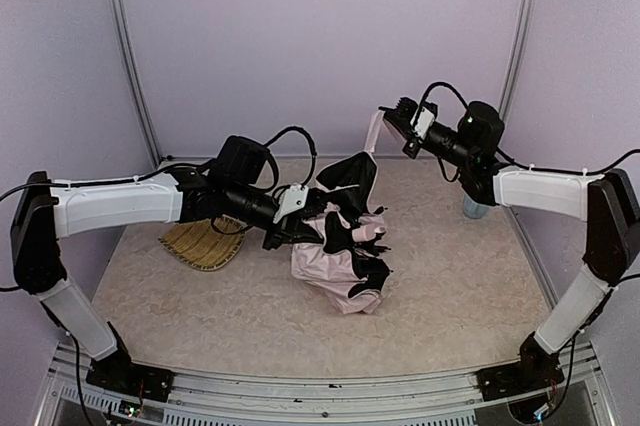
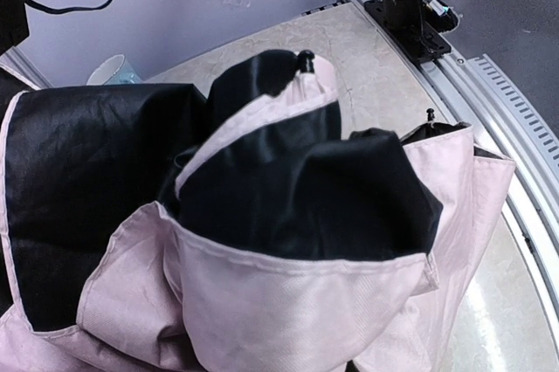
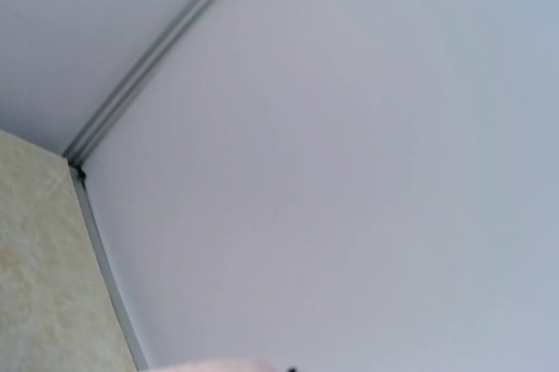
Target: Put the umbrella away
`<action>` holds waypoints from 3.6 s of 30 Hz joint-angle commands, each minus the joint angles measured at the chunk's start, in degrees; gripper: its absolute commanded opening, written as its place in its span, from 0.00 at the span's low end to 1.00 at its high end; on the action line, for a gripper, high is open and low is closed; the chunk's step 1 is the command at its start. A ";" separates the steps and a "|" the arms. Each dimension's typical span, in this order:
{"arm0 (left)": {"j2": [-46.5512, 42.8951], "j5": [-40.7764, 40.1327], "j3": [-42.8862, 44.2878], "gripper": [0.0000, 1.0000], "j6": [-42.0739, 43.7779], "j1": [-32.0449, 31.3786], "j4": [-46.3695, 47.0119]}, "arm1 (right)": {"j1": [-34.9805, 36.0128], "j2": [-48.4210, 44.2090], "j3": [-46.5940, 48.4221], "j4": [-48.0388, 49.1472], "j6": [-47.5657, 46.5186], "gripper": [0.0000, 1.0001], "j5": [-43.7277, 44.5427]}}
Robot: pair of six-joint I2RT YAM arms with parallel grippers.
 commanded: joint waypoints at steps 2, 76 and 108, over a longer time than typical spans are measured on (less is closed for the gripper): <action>-2.80 -1.41 -0.61 0.00 0.82 -0.85 -0.66 | -0.51 -0.29 2.85 4.45 0.92 0.00 -3.26; -7.17 20.95 -12.91 0.00 -23.45 9.25 27.31 | -5.98 24.02 21.88 -49.77 39.69 0.00 9.21; 27.48 -34.03 6.87 0.26 -13.64 1.60 26.44 | 0.68 4.21 16.53 -17.31 30.01 0.00 -14.43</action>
